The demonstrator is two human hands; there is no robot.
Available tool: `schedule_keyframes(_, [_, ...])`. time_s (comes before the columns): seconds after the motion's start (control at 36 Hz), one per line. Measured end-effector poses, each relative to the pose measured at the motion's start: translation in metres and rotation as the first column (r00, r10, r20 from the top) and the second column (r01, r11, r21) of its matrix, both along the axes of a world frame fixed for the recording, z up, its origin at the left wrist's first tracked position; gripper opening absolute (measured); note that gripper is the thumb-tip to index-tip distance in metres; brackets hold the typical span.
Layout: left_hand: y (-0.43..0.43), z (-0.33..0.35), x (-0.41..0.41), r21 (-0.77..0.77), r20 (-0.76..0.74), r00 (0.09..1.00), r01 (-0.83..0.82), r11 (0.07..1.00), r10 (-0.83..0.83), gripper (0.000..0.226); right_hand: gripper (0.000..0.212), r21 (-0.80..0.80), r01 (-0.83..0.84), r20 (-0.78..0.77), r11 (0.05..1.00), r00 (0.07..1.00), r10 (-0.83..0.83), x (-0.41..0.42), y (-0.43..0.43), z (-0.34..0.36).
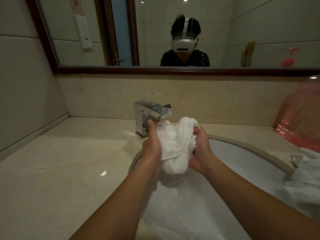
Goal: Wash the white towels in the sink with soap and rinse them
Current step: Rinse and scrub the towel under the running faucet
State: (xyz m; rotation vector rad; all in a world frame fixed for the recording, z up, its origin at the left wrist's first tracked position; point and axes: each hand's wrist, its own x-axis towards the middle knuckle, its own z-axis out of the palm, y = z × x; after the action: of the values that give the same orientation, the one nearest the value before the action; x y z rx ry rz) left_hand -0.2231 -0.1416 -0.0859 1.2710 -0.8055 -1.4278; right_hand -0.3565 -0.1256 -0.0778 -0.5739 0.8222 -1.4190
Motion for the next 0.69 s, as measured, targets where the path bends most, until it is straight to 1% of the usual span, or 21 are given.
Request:
schedule_keyframes(0.06, [-0.005, -0.005, 0.0, -0.019, 0.01, 1.0, -0.024, 1.0, 0.024, 0.149, 0.052, 0.024, 0.02, -0.103, 1.0, 0.994, -0.017, 0.0, 0.001, 0.001])
schedule_keyframes(0.11, [-0.004, -0.004, -0.001, -0.06, 0.002, 0.998, -0.068, 0.996, 0.068, 0.146, 0.043, 0.043, 0.1, -0.196, 0.994, 0.976, -0.09, 0.0, -0.002, -0.002])
schedule_keyframes(0.14, [-0.002, -0.002, -0.001, -0.081, -0.001, 0.996, -0.085, 0.993, 0.085, 0.147, 0.042, 0.044, 0.137, -0.224, 0.99, 0.967, -0.124, -0.001, -0.003, -0.003])
schedule_keyframes(0.17, [0.0, 0.001, -0.002, -0.099, 0.001, 0.995, -0.097, 0.99, 0.097, 0.145, 0.043, 0.041, 0.162, -0.237, 0.986, 0.96, -0.148, 0.0, -0.002, -0.003])
schedule_keyframes(0.25, [-0.002, -0.001, -0.003, -0.149, 0.041, 0.993, -0.102, 0.984, 0.109, 0.124, 0.047, 0.043, 0.15, -0.268, 0.988, 0.954, -0.134, 0.002, 0.003, -0.002])
schedule_keyframes(0.31, [0.0, 0.001, -0.002, -0.156, 0.061, 0.993, -0.091, 0.984, 0.102, 0.122, 0.054, 0.019, 0.112, -0.31, 0.993, 0.945, -0.101, 0.006, 0.005, -0.001])
schedule_keyframes(0.33, [0.003, 0.004, -0.001, -0.157, 0.064, 0.993, -0.086, 0.984, 0.097, 0.117, 0.062, 0.004, 0.109, -0.323, 0.994, 0.941, -0.101, 0.009, 0.007, 0.0])
schedule_keyframes(0.36, [0.011, 0.01, -0.001, -0.163, 0.068, 0.994, -0.078, 0.984, 0.09, 0.104, 0.071, -0.012, 0.107, -0.327, 0.994, 0.939, -0.105, 0.011, 0.007, -0.001])
schedule_keyframes(0.39, [0.019, 0.017, -0.002, -0.172, 0.08, 0.994, -0.066, 0.983, 0.081, 0.087, 0.076, -0.03, 0.111, -0.324, 0.993, 0.939, -0.115, 0.013, 0.007, -0.002])
schedule_keyframes(0.42, [0.023, 0.022, -0.002, -0.192, 0.096, 0.992, -0.06, 0.98, 0.08, 0.074, 0.072, -0.06, 0.12, -0.332, 0.991, 0.934, -0.133, 0.014, 0.009, -0.002])
schedule_keyframes(0.44, [0.024, 0.022, -0.002, -0.214, 0.108, 0.991, -0.061, 0.975, 0.085, 0.068, 0.063, -0.094, 0.121, -0.343, 0.988, 0.928, -0.146, 0.015, 0.011, -0.002])
schedule_keyframes(0.47, [0.026, 0.023, -0.002, -0.233, 0.117, 0.989, -0.057, 0.971, 0.086, 0.068, 0.058, -0.124, 0.106, -0.342, 0.987, 0.929, -0.143, 0.015, 0.012, -0.003])
schedule_keyframes(0.56, [0.025, 0.021, 0.0, -0.263, 0.117, 0.987, -0.077, 0.962, 0.111, 0.087, 0.065, -0.162, 0.079, -0.311, 0.984, 0.942, -0.127, 0.016, 0.016, -0.003])
schedule_keyframes(0.58, [0.024, 0.022, 0.001, -0.253, 0.118, 0.987, -0.075, 0.965, 0.108, 0.084, 0.061, -0.161, 0.083, -0.297, 0.984, 0.946, -0.128, 0.017, 0.015, -0.004])
schedule_keyframes(0.64, [0.025, 0.024, 0.002, -0.217, 0.111, 0.99, -0.065, 0.974, 0.091, 0.067, 0.048, -0.139, 0.124, -0.277, 0.983, 0.948, -0.158, 0.015, 0.012, -0.006])
schedule_keyframes(0.67, [0.025, 0.023, 0.001, -0.195, 0.101, 0.992, -0.055, 0.979, 0.076, 0.066, 0.045, -0.117, 0.15, -0.26, 0.982, 0.949, -0.177, 0.014, 0.009, -0.006])
schedule_keyframes(0.69, [0.023, 0.022, 0.001, -0.165, 0.079, 0.995, -0.047, 0.985, 0.061, 0.076, 0.043, -0.095, 0.182, -0.233, 0.979, 0.952, -0.2, 0.014, 0.007, -0.006])
